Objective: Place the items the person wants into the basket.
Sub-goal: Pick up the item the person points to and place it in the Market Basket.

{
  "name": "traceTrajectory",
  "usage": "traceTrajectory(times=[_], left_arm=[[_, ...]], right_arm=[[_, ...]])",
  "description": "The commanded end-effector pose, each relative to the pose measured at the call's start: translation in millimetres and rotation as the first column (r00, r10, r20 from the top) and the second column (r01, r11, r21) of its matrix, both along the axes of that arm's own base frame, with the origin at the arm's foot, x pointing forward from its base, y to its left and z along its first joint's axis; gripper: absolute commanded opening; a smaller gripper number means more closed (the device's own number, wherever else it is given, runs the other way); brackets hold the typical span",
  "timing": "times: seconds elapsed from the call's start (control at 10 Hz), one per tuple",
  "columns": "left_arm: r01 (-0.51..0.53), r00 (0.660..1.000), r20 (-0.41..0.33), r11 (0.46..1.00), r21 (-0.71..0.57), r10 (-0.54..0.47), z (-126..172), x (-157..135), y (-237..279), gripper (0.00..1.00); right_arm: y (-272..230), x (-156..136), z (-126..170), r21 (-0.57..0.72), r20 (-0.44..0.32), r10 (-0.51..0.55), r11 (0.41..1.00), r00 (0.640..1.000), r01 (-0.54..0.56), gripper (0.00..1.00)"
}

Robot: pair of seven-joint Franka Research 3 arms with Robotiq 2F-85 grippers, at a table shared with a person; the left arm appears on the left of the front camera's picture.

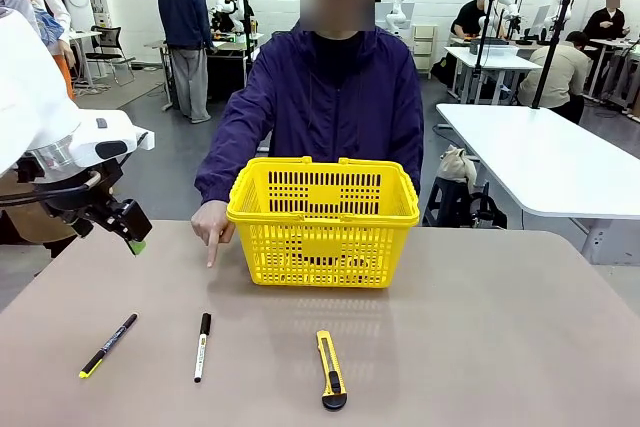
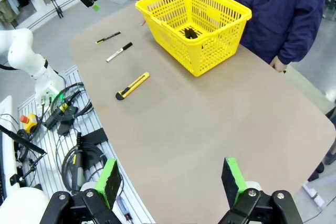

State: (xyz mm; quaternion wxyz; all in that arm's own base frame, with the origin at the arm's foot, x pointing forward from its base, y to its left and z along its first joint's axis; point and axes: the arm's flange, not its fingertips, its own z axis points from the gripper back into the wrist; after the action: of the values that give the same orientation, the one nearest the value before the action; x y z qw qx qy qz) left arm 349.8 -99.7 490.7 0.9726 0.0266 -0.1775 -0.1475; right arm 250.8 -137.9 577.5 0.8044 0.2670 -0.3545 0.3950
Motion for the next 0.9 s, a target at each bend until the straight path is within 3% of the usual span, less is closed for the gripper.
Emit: traceTrajectory(times=[0.0,0.3,0.8], left_arm=[[-0.001,1.0,0.0,1.0,0.0,0.001,0,0,0,1.0],[-0.194,0.976,-0.106,0.981,-0.024,0.191,-41,-11,-38,1.0],[-0.17,0.963,-0.218,0.985,-0.036,0.158,-124,-14,-85,1.0]], right_arm=[[0,2,-1,0.017,0.009,0.009,1.0,1.0,-0.009,1.0],[0,2,-1,0.017,0.009,0.009,1.0,1.0,-0.009,1.0],[0,2,-1,0.017,0.009,0.009,1.0,1.0,-0.009,1.0]])
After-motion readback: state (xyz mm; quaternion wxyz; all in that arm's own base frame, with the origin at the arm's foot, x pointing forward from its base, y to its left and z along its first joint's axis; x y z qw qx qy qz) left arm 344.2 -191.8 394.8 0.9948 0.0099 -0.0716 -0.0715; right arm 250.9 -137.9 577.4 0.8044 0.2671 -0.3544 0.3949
